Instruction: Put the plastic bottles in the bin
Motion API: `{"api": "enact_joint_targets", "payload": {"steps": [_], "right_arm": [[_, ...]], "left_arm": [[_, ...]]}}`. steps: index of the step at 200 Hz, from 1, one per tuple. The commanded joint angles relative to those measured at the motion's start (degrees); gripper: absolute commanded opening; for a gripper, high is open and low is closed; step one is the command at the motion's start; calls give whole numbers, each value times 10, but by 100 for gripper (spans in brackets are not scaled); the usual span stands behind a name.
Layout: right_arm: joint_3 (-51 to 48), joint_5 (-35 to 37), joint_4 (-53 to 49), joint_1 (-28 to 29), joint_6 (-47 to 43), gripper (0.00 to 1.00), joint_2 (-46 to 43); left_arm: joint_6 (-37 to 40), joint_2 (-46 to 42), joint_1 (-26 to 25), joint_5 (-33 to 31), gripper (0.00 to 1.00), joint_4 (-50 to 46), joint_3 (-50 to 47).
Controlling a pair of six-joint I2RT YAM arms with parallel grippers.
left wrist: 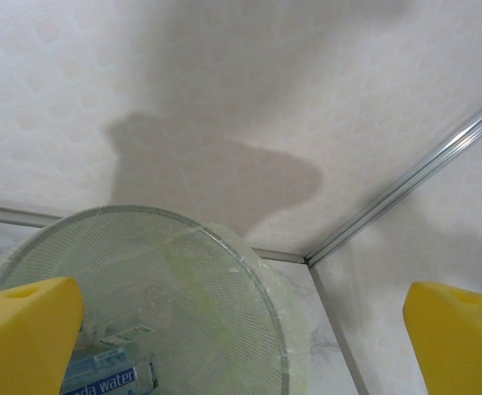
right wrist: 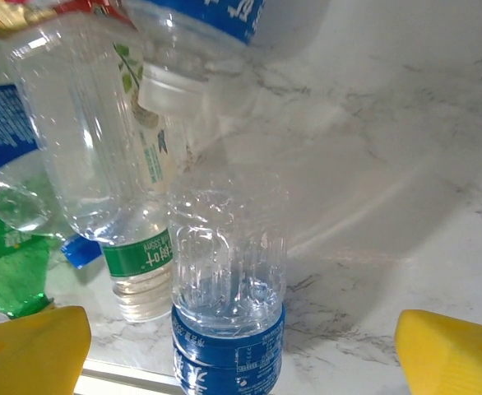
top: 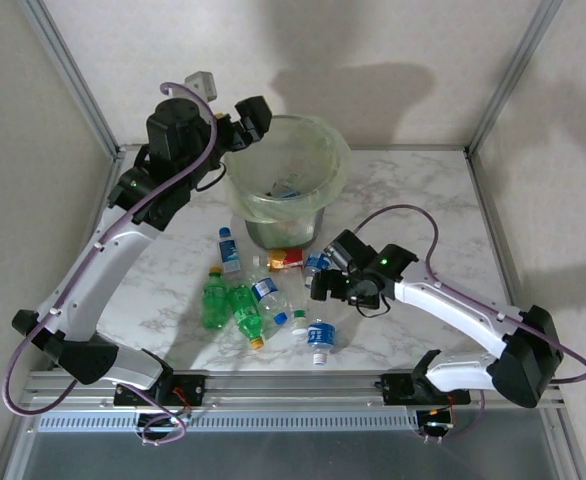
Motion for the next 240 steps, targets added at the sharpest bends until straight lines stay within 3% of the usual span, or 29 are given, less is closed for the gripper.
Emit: {"api": "enact_joint_targets", "payload": {"steps": [1,96,240], "right_arm": [[-20,-17,1,18,5,94,19],[-42,-48,37,64,-1,91,86],[-44,-12,63,66,9,85,181]], "left_arm": [[-6,-7,7,16,99,15,-6],[-12,-12,15,28,97,21,-23],[-21,-19,22,44,96,26,-38]]}}
